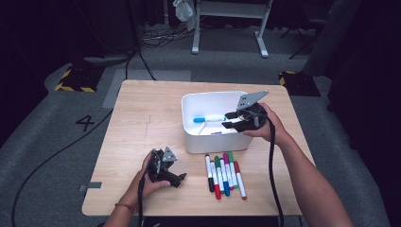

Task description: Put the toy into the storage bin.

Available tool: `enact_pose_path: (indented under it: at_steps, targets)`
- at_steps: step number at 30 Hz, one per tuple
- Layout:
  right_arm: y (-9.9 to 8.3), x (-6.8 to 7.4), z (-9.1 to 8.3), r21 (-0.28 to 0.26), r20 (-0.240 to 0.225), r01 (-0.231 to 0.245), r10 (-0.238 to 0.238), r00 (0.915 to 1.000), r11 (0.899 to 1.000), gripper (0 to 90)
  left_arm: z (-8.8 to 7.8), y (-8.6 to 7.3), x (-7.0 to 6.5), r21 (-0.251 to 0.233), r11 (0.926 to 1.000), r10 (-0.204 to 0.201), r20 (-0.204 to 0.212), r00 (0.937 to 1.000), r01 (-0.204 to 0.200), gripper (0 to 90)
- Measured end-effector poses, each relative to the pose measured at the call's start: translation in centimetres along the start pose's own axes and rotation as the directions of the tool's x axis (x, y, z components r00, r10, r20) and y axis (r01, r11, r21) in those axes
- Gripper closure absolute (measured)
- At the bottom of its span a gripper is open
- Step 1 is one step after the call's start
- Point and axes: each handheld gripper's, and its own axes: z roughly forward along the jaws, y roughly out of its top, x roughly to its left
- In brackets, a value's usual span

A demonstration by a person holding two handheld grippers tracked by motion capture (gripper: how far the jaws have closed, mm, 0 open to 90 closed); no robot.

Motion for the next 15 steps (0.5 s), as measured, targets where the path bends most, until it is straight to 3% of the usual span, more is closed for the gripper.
enact_pose_path:
  at_steps: [8, 15]
  targets:
    - [-1.3, 0.6, -3.8, -0.097, 0.045, -0.037, 0.041, 0.9981, 0.995, 55.0, 0.0, 0.0, 0.0, 0.000, 1.0000, 0.000, 0.000, 1.0000, 0.000, 0.0]
    - [-3.5, 2.4, -6.7, -0.157, 0.097, -0.057, 0.072, 0.9927, 0.986, 51.3, 0.0, 0.0, 0.0, 0.000, 1.0000, 0.000, 0.000, 1.0000, 0.000, 0.0]
